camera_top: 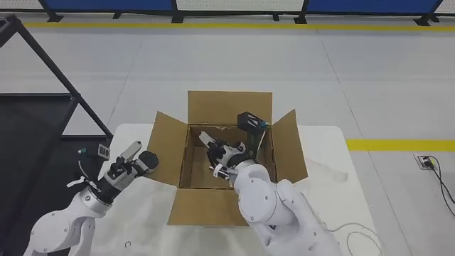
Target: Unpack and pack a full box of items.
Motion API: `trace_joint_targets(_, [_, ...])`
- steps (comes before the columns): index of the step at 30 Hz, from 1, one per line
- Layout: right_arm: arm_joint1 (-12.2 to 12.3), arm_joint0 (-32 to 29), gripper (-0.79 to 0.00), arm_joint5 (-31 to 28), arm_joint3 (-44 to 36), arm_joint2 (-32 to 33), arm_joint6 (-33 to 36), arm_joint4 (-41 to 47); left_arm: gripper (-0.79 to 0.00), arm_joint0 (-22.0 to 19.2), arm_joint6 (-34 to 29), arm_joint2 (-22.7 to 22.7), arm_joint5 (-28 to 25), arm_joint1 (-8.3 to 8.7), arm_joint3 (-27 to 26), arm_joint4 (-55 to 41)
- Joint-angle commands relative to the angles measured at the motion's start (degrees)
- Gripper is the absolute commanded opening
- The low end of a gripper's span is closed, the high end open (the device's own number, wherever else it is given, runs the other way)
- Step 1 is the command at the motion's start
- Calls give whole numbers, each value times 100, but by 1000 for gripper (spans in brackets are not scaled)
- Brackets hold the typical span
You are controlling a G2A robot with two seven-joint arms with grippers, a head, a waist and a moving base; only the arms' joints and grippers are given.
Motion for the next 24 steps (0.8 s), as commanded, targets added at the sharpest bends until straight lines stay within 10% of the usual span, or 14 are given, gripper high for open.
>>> trace_joint_targets(1, [-90,464,0,618,497,-222,278,-74,0,46,29,-4,13,7,-84,-3])
trace_joint_targets(9, [-374,2133,0,1255,2693,-1044,2095,-572,0,132,36,-78,-19,36,-130,-101])
trace_joint_targets(16, [-646,2954,0,1199,4555,-1791,2189,-644,0,195,107,-124,-30,56,-131,-191])
trace_joint_targets(24, [-646,2954,0,1199,4555,-1791,2189,-644,0,200,116,-126,-21,58,-135,-188])
